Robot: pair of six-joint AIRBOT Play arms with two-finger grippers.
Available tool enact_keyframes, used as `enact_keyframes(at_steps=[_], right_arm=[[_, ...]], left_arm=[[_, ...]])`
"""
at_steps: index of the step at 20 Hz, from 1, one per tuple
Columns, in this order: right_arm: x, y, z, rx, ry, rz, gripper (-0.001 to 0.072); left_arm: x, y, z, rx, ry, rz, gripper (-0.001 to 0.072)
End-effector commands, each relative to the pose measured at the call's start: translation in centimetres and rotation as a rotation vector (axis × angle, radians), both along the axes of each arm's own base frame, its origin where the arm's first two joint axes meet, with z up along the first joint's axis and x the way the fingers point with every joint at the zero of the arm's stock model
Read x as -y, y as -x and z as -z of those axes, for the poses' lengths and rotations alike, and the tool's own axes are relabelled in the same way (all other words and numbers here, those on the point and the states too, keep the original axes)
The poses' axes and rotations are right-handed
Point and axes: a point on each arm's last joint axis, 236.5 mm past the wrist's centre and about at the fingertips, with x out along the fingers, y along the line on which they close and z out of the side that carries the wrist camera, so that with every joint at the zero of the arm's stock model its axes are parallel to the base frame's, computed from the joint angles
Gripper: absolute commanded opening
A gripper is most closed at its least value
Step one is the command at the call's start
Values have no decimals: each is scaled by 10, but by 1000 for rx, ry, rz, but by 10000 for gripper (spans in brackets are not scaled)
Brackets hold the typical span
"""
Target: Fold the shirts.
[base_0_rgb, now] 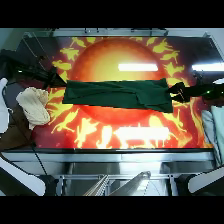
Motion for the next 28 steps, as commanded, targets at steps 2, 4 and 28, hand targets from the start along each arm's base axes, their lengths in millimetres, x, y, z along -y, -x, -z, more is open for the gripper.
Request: enact_keyframes(at_steps=[2, 4, 28], right_arm=[[-33, -7, 27, -44, 33, -28, 489], [-43, -10, 24, -30, 23, -45, 30], [-39, 30, -190, 262, -128, -228, 15]], left_arm=[[62, 5, 21, 26, -19, 54, 15], [100, -13, 33, 122, -51, 39, 17], [276, 13, -38, 332, 52, 297, 16]])
